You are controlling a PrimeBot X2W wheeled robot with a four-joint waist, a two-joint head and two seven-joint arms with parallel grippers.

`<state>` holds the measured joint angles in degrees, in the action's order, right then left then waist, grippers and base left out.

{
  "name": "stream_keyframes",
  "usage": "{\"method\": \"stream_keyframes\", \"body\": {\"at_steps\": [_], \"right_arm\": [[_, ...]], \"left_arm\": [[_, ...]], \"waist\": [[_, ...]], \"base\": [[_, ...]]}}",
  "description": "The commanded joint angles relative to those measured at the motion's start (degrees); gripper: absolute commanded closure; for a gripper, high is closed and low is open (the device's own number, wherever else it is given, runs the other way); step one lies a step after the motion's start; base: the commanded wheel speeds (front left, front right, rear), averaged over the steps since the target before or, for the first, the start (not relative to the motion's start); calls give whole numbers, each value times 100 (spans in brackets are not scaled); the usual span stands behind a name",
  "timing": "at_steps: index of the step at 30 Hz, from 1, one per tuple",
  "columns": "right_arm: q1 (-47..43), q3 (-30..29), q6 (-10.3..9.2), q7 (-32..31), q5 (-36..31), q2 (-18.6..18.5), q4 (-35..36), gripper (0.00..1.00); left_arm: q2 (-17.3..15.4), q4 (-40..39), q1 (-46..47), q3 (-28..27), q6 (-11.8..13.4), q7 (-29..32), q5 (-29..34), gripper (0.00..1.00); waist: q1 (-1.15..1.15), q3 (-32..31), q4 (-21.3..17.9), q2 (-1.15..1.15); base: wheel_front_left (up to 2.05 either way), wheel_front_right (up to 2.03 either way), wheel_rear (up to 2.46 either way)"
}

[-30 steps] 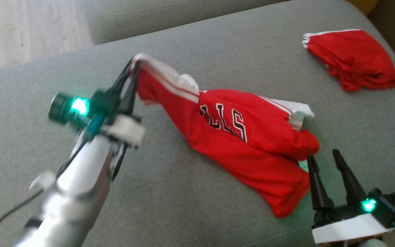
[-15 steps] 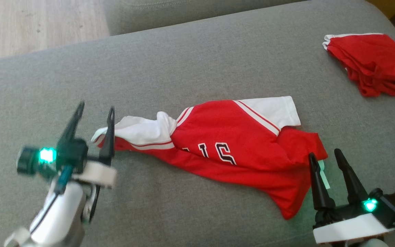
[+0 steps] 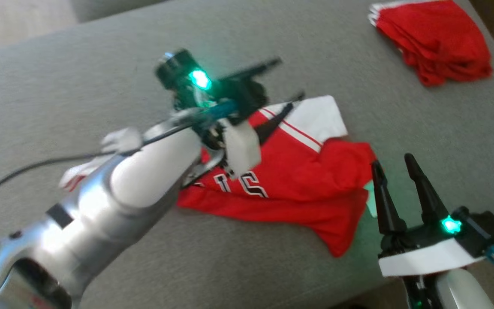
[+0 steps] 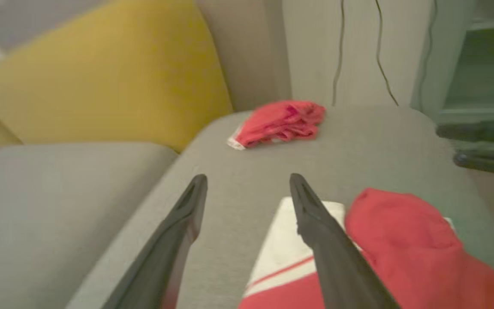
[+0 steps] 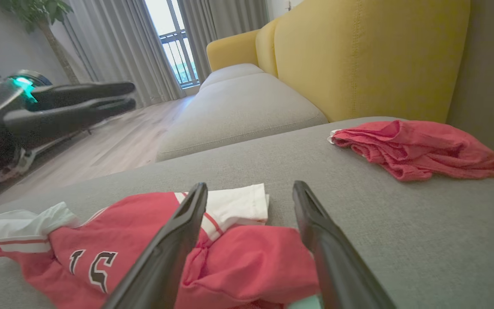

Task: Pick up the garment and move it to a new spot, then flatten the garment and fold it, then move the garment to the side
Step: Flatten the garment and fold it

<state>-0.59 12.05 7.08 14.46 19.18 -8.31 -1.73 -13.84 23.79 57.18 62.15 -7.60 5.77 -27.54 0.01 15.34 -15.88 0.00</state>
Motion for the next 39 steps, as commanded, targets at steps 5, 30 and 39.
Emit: {"method": "stream_keyframes", "body": {"at_steps": [5,30,39], "right_arm": [[311,284,41,54,65,-1,124,0],[359,224,41,54,52,16,102,0],[316,205,41,54,15,-74,125,0]], "left_arm": [[-266,454,949,912,13,609,-1084,0],[-704,862,1448,1082,11,376,-2041,100],[-611,2553,1984,524,286,-1049,-2064,100]], "waist": [[-1,542,-651,0],[-1,495,-592,0],[-1,287,-335,0]], "base": [[0,0,0],[0,0,0],[0,0,0]]}}
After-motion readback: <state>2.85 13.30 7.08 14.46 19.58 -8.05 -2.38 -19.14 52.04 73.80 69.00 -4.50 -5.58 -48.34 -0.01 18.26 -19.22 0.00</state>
